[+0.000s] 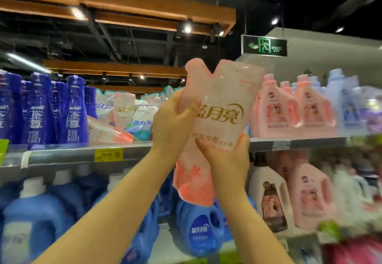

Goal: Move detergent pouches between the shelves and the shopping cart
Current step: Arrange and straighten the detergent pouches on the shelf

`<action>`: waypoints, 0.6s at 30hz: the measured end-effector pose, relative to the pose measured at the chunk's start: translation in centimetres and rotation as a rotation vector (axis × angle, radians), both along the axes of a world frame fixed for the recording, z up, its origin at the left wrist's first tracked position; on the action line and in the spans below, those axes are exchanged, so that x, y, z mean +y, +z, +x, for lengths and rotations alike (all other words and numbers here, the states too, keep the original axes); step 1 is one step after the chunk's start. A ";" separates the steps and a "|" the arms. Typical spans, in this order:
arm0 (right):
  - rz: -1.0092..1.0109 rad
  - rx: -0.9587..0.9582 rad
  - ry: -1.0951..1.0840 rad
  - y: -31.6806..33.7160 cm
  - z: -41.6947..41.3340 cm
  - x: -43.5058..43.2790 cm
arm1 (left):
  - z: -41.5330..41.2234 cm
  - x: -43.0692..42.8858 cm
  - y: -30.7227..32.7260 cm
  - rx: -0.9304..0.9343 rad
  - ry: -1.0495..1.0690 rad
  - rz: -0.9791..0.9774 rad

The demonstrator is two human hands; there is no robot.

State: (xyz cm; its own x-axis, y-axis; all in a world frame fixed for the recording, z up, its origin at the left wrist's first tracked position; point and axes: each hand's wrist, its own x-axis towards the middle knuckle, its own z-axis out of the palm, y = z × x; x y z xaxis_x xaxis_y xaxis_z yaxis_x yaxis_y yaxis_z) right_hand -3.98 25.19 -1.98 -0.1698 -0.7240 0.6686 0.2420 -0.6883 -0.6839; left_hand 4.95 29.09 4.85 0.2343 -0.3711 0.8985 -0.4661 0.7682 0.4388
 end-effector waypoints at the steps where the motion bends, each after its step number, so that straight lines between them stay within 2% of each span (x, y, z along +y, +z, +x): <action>1: 0.038 0.009 -0.019 -1.1 -1.5 0.5 | -1.3 0.1 -1.0 0.021 -0.034 0.044; 9: 0.274 -0.006 -0.185 -11.0 -16.4 4.5 | -16.0 0.7 -10.7 0.074 -0.214 0.347; 13: 0.426 0.080 -0.324 -16.5 -26.7 7.2 | -26.0 2.9 -17.3 0.161 -0.350 0.468; 16: 0.630 0.113 -0.392 -21.4 -35.7 9.4 | -34.1 4.5 -23.8 0.211 -0.465 0.694; 18: 0.779 0.101 -0.458 -24.7 -42.0 11.3 | -40.2 5.4 -29.0 0.108 -0.522 0.929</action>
